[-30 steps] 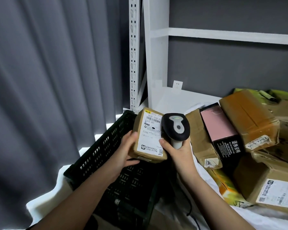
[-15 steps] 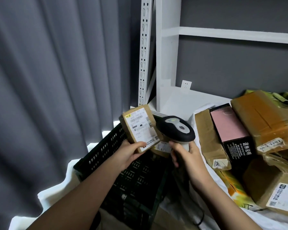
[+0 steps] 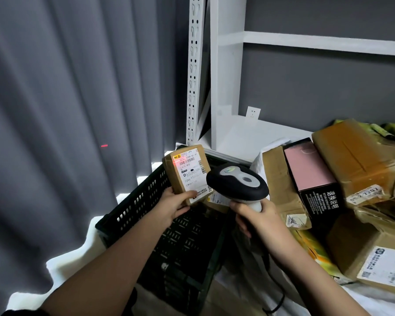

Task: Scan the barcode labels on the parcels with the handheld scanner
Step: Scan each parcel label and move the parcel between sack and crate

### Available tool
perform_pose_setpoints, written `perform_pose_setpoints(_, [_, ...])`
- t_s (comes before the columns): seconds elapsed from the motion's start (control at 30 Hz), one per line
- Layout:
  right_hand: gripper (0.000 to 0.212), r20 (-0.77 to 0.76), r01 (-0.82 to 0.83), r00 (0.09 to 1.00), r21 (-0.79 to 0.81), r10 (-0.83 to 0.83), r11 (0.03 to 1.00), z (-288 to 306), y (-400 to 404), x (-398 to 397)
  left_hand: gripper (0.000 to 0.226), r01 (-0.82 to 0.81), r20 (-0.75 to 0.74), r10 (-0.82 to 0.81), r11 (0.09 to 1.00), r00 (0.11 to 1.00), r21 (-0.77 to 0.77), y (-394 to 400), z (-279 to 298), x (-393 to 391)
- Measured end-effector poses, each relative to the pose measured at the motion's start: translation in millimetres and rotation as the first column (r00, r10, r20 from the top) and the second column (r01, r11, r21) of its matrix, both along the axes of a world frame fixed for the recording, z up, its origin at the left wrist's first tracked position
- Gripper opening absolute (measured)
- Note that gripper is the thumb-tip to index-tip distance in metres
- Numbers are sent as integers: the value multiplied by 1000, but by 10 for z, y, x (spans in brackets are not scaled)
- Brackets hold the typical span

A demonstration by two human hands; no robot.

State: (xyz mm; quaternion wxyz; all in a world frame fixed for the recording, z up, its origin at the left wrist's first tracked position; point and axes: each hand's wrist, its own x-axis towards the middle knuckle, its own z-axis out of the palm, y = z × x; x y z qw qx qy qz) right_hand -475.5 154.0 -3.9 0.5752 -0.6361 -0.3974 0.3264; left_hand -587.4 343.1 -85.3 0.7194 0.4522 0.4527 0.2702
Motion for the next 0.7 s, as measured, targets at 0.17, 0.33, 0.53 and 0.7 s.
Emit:
perform_pose_setpoints(0.17, [38, 32, -1, 999, -10, 1, 1000, -24, 2, -17, 54, -19, 16, 20, 999, 1000, -43, 27, -1, -3])
perform_pose_setpoints(0.33, [32, 28, 15, 1000, -13, -15, 1000, -56, 31, -15, 56, -8, 27, 9, 999, 1000, -50, 46, -15, -21])
perform_pose_setpoints(0.53, [29, -23, 17, 1000, 24, -16, 1000, -18, 23, 10, 57, 4, -43, -2, 999, 999, 45, 14, 42, -15])
perform_pose_setpoints(0.7, [27, -124, 55, 992, 119, -40, 991, 69, -152, 162, 74, -36, -134, 92, 928, 987, 370, -239, 259, -17])
